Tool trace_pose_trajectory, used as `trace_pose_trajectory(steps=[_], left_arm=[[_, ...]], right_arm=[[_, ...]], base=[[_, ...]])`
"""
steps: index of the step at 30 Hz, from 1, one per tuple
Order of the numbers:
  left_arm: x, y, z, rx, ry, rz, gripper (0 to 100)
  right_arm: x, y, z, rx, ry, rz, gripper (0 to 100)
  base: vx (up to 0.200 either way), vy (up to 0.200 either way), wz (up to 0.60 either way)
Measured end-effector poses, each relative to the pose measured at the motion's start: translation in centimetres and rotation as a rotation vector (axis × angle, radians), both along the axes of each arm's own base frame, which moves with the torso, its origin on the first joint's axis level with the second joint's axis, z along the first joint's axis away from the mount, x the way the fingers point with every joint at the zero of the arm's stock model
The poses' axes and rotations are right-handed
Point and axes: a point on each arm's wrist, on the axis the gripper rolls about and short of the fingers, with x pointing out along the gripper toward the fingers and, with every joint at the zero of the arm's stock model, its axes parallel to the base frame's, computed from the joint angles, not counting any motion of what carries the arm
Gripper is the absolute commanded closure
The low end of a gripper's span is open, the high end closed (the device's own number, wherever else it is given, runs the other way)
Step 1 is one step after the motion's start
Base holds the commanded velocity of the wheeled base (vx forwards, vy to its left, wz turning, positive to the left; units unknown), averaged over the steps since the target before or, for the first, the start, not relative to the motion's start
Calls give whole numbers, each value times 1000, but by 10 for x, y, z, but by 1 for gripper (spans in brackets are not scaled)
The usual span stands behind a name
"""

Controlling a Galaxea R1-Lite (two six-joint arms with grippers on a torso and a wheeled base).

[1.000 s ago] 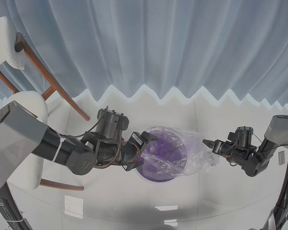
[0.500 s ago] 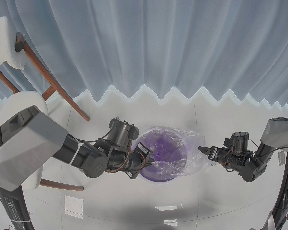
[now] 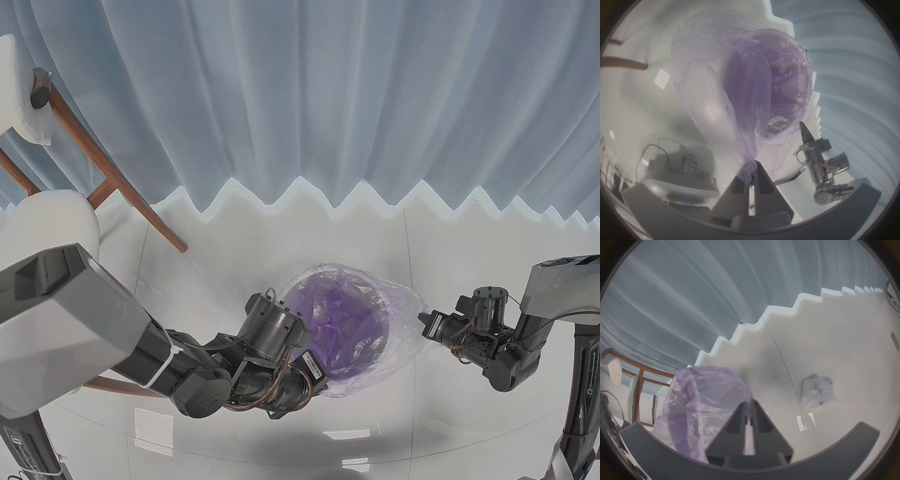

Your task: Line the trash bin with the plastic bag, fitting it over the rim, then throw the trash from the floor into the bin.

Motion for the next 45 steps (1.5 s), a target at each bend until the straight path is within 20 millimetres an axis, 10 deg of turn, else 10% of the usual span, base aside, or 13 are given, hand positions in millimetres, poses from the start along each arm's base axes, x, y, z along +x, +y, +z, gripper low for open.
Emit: trace_pose_trajectory(steps=[16, 45], left_arm=[[-28, -3, -56, 505, -155, -202, 100], [-25, -42, -96, 629, -242, -334, 100]], right_arm=[[4, 0, -3, -2, -10, -8, 100], [-2, -19, -25, -173, -36, 1, 100]], base=[[0, 0, 0], [0, 0, 0]])
